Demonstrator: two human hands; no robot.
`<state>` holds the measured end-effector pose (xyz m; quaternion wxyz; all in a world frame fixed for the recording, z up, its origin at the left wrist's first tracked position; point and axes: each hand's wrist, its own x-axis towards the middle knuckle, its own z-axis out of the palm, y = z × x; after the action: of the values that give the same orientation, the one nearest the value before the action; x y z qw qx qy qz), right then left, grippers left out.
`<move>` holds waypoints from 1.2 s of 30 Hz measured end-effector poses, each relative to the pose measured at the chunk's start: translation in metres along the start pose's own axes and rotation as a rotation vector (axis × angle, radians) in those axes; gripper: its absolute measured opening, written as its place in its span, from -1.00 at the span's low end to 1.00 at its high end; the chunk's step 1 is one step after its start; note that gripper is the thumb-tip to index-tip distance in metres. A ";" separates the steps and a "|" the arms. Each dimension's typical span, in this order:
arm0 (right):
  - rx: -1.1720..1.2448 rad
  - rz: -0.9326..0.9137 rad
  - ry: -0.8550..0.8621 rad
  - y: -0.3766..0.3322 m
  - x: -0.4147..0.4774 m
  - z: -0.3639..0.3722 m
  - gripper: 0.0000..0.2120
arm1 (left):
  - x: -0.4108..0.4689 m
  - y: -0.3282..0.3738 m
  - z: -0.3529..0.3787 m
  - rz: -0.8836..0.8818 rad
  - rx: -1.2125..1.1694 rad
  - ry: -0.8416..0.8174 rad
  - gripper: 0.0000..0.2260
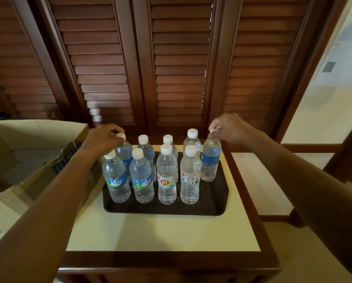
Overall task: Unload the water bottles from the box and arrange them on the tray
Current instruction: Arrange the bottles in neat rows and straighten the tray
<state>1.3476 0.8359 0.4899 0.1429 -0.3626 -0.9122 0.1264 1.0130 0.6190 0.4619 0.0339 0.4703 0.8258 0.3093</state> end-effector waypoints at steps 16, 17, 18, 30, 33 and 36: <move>0.035 -0.038 -0.202 -0.005 0.002 0.000 -0.59 | 0.004 -0.008 0.001 -0.048 -0.095 -0.041 -0.75; 0.052 -0.033 -0.213 -0.005 0.001 -0.001 -0.57 | 0.004 -0.008 0.001 -0.044 -0.104 -0.043 -0.76; 0.062 -0.028 -0.216 -0.005 0.000 -0.001 -0.57 | 0.004 -0.009 0.001 -0.040 -0.111 -0.046 -0.78; -0.030 -0.049 -0.036 -0.003 -0.009 0.011 -0.74 | 0.000 -0.011 0.001 -0.029 -0.163 -0.023 -0.81; -0.003 -0.047 0.013 -0.002 -0.010 0.017 -0.72 | 0.000 -0.011 0.001 -0.032 -0.179 -0.017 -0.81; 0.010 -0.032 0.023 -0.002 -0.011 0.019 -0.72 | 0.000 -0.013 0.001 -0.042 -0.179 -0.014 -0.76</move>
<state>1.3470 0.8244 0.4710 0.1570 -0.3486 -0.9156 0.1246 1.0036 0.6145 0.4540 0.0884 0.4502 0.8042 0.3779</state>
